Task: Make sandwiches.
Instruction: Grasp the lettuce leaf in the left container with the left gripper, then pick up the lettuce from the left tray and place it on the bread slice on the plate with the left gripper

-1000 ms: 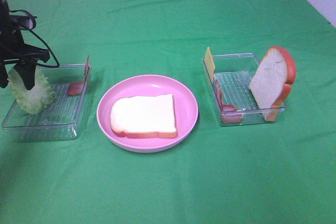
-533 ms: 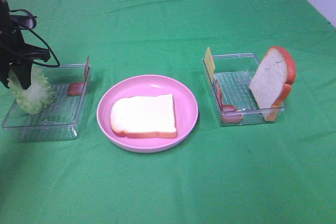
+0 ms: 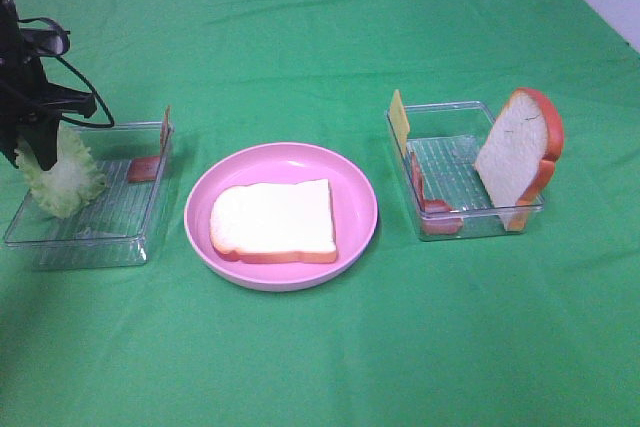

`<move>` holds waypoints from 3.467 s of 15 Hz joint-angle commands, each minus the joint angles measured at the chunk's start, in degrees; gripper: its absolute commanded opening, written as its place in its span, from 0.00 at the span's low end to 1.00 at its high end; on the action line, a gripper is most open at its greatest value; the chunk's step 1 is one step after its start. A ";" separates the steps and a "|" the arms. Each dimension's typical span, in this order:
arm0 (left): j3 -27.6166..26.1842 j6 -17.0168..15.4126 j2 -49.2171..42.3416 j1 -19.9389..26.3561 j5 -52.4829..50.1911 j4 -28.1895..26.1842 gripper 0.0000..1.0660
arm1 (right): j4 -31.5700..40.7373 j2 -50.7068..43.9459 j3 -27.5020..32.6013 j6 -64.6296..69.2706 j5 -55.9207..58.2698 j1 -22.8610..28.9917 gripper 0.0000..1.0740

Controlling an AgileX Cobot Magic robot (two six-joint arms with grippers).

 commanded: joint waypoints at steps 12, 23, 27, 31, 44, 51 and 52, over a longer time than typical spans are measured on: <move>-6.42 -0.17 -1.26 0.11 5.33 -3.44 0.00 | -0.11 -1.49 0.06 -0.86 -0.74 0.00 0.87; -9.28 0.52 -16.96 -11.75 5.61 -13.29 0.00 | -0.11 -1.49 0.06 -0.86 -0.74 0.00 0.87; -8.31 1.32 -14.78 -20.74 4.53 -18.79 0.00 | -0.11 -1.49 0.06 -0.86 -0.74 0.00 0.87; -2.98 4.47 -12.49 -24.64 1.43 -21.14 0.00 | -0.11 -1.49 0.06 -0.86 -0.74 0.00 0.87; 0.52 14.44 0.57 -25.90 -6.02 -30.25 0.00 | -0.11 -1.49 0.06 -0.86 -0.74 0.00 0.87; 0.52 8.77 0.57 -25.90 -6.02 -21.72 0.00 | -0.11 -1.49 0.06 -0.86 -0.74 0.00 0.87; 0.52 8.25 0.57 -25.90 -6.19 -21.08 0.07 | -0.11 -1.49 0.06 -0.86 -0.74 0.00 0.87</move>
